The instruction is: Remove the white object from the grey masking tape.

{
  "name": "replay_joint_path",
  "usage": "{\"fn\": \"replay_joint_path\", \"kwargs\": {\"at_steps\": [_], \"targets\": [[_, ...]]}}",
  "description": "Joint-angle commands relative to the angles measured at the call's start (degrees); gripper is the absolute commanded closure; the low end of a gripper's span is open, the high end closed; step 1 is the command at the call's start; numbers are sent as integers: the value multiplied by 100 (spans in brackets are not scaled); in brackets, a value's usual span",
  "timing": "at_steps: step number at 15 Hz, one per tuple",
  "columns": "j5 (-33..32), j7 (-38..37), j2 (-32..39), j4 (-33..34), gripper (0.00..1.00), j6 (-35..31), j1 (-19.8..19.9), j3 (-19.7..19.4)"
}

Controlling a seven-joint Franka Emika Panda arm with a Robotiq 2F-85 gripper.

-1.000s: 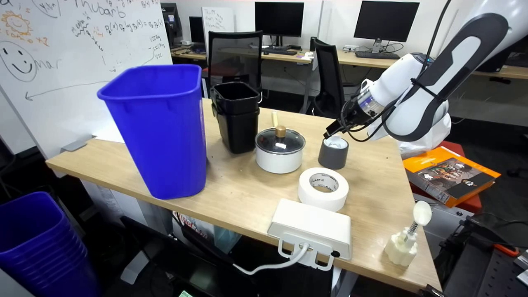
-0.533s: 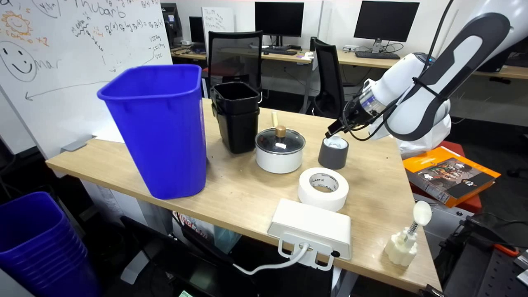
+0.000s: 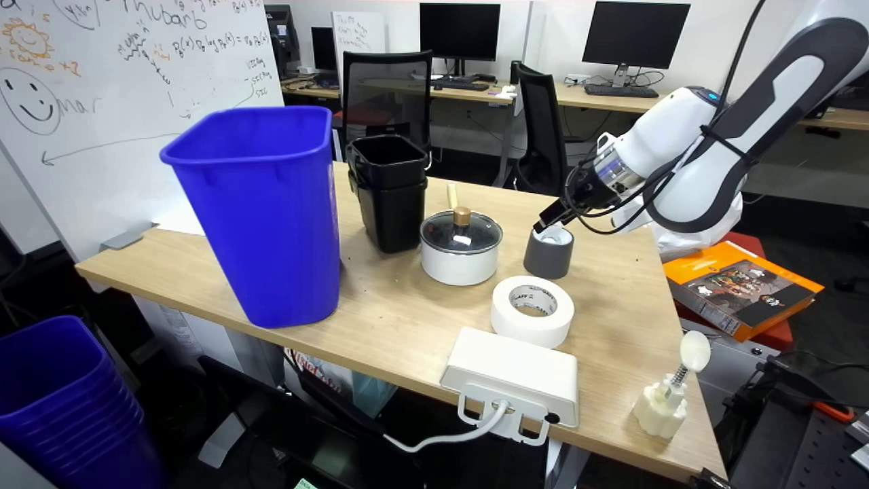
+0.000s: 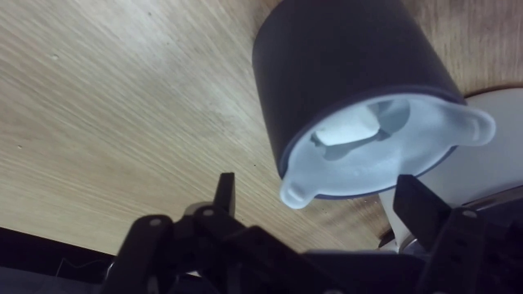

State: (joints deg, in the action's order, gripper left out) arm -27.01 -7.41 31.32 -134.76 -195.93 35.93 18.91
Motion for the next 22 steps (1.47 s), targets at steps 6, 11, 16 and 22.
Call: {"fn": "replay_joint_path", "kwargs": {"at_steps": [6, 11, 16, 22], "targets": [[-490, 132, 242, 104, 33, 48, 610, 294], [-445, 141, 329, 246, 48, -30, 530, 215], [-420, 136, 346, 308, 86, -119, 472, 166], [-425, 130, 342, 347, 96, -99, 457, 185]]}}
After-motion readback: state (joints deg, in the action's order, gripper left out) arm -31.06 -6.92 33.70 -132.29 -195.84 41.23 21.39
